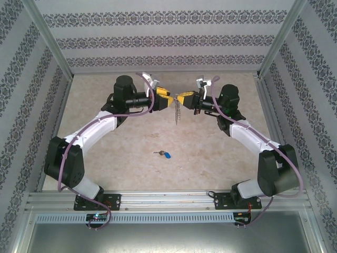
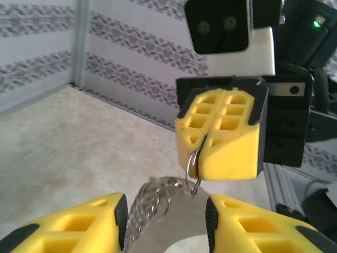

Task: Put the keys on the keyring

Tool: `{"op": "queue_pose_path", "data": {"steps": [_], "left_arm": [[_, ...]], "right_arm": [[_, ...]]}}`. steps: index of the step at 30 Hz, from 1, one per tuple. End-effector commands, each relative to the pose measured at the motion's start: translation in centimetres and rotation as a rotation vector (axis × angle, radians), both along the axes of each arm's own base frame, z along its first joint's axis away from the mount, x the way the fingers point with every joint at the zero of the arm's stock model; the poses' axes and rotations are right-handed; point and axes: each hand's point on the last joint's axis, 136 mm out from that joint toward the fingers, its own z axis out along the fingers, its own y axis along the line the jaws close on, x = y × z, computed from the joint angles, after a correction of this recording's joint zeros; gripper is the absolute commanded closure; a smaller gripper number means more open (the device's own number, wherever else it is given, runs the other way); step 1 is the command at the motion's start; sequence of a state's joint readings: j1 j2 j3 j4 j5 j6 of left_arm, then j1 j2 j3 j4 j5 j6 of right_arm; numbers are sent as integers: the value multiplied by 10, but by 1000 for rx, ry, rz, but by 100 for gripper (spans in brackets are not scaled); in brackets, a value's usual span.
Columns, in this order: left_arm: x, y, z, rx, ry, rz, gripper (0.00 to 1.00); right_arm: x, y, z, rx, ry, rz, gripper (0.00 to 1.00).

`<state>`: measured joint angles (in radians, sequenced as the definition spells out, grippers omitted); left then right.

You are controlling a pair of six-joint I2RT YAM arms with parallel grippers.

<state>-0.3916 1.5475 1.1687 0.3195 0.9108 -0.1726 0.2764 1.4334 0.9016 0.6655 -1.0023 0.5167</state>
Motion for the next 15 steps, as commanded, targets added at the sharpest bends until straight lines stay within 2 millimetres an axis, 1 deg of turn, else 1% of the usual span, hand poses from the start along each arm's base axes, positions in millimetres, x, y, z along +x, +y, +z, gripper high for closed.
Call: {"op": "queue_pose_path", "data": {"steps": [1, 4, 9, 15], "left_arm": [[6, 14, 56, -120, -117, 135, 54], [3, 15, 58, -148, -100, 134, 54], [1, 9, 58, -209, -61, 82, 56], [-1, 2, 56, -243, -30, 23, 59]], "right_arm": [[-4, -9, 28, 57, -106, -50, 100], [-4, -13, 35, 81, -120, -82, 100], [-4, -18, 45, 142, -134, -122, 100], [-4, -18, 54, 195, -135, -109, 100]]}}
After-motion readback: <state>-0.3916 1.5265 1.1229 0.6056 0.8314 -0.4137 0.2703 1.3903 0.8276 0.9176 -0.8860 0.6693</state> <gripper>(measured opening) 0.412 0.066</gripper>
